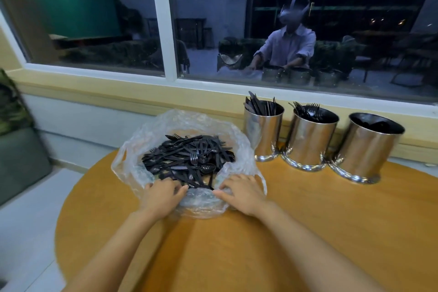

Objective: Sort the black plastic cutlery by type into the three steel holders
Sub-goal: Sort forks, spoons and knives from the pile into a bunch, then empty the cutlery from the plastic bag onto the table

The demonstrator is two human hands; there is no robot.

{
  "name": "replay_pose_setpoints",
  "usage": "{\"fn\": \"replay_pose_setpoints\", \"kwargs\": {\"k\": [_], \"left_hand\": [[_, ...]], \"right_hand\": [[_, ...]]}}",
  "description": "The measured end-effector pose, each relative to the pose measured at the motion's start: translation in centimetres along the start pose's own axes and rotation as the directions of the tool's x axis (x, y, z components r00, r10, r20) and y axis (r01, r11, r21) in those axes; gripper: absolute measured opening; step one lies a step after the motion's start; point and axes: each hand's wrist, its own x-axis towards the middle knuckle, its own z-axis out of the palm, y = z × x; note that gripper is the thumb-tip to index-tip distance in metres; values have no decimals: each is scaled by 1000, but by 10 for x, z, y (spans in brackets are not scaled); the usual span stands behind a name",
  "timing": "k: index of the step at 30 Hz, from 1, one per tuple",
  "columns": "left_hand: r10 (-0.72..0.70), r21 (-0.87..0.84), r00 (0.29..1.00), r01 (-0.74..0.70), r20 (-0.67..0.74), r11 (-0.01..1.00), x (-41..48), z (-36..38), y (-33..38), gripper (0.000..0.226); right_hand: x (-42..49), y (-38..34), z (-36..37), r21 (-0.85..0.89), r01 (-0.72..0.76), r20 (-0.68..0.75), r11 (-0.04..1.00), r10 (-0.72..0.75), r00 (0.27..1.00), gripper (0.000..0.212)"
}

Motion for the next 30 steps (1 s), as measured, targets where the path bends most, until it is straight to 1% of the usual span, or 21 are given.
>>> {"fn": "replay_pose_setpoints", "kwargs": {"k": [2, 5, 8, 10, 12, 14, 15, 17, 19, 22, 24, 27, 30], "left_hand": [[4, -4, 1000, -4, -16, 1000, -25, 2, 5, 46], [24, -17, 999, -24, -25, 1000, -58, 5, 20, 47], [82, -52, 997, -81, -1, 995, -88, 8, 44, 46], [130, -69, 991, -128, 22, 989, -105, 12, 64, 44], [187, -70, 982, -184, 37, 980, -121, 15, 87, 42], [252, -77, 966, -248, 56, 966, -136, 20, 109, 42], [286, -78, 956, -281, 68, 957, -142, 22, 121, 42], [349, -98, 931, -340, 102, 935, -156, 26, 143, 43], [398, -124, 907, -383, 136, 915, -167, 28, 162, 43], [446, -126, 885, -431, 138, 894, -175, 24, 181, 42], [461, -124, 881, -449, 102, 885, -171, 14, 189, 36], [452, -158, 891, -440, 49, 884, -155, -3, 192, 27], [415, -206, 910, -404, 10, 891, -118, -11, 190, 24]], "right_hand": [[-26, -5, 1, 31, -19, -13, 999, 19, 1000, 55], [-68, -7, -2, 94, -58, -78, 994, 65, 995, 51], [-108, 3, -3, 100, -117, -138, 988, 130, 982, 50], [-132, 16, -4, 119, -164, -167, 979, 183, 969, 54], [-155, 29, -7, 157, -231, -177, 960, 258, 950, 59], [-180, 42, -15, 186, -314, -161, 931, 345, 925, 56], [-192, 49, -18, 184, -354, -148, 917, 382, 912, 51], [-213, 63, -24, 137, -436, -138, 890, 453, 881, 57], [-228, 76, -28, 111, -496, -169, 861, 508, 845, 58], [-240, 85, -35, 141, -489, -295, 861, 508, 809, 50], [-237, 87, -43, 175, -444, -352, 879, 477, 805, 42], [-224, 83, -53, 219, -375, -340, 901, 431, 836, 19], [-201, 79, -60, 229, -379, -291, 897, 434, 853, 9]]}}
